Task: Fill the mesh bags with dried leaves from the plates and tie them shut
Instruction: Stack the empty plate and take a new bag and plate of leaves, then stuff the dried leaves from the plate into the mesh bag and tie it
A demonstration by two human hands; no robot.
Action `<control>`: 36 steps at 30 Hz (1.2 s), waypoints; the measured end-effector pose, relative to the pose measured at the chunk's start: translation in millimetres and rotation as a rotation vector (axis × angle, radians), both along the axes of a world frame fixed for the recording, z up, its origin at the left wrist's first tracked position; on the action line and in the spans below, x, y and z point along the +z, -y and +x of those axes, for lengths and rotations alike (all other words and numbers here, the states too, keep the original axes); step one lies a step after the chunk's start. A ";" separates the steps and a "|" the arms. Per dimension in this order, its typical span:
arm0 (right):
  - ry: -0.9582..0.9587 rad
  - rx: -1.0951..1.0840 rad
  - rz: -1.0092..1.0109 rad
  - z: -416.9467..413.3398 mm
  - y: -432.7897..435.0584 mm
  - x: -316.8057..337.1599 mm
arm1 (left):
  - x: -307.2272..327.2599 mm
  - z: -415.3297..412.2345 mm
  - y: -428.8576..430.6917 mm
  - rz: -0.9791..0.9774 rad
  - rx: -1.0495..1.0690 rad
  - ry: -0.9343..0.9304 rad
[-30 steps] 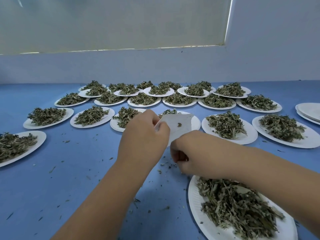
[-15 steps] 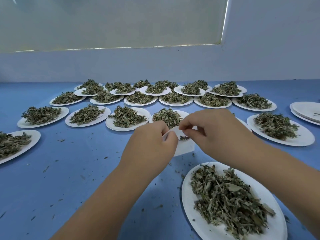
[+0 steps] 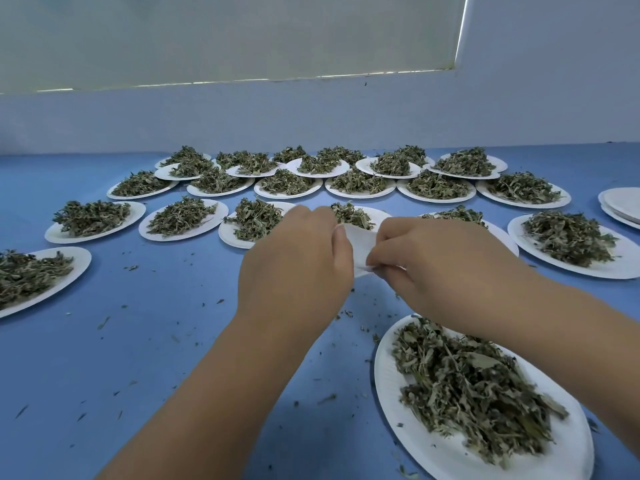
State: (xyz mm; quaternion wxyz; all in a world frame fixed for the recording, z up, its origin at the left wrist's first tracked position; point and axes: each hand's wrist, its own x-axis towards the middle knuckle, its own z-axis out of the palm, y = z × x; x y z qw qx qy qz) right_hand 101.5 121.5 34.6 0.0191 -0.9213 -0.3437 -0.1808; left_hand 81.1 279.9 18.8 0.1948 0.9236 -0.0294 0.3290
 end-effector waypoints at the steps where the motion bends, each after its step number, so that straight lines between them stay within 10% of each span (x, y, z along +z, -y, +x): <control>1: 0.000 0.005 -0.007 -0.4 -1.4 0.7 | 1.6 -0.6 -0.6 0.002 0.012 0.010; 21: -0.127 0.061 -0.133 8.6 -1.9 4.7 | 6.5 -2.2 -4.0 0.085 -0.076 -0.099; 29: -0.368 0.176 -0.079 11.5 17.4 3.2 | 2.2 -1.5 -4.7 -0.142 -0.199 -0.441; 36: -0.369 0.266 0.081 6.7 29.3 -4.5 | 2.9 2.5 0.2 -0.417 -0.216 -0.323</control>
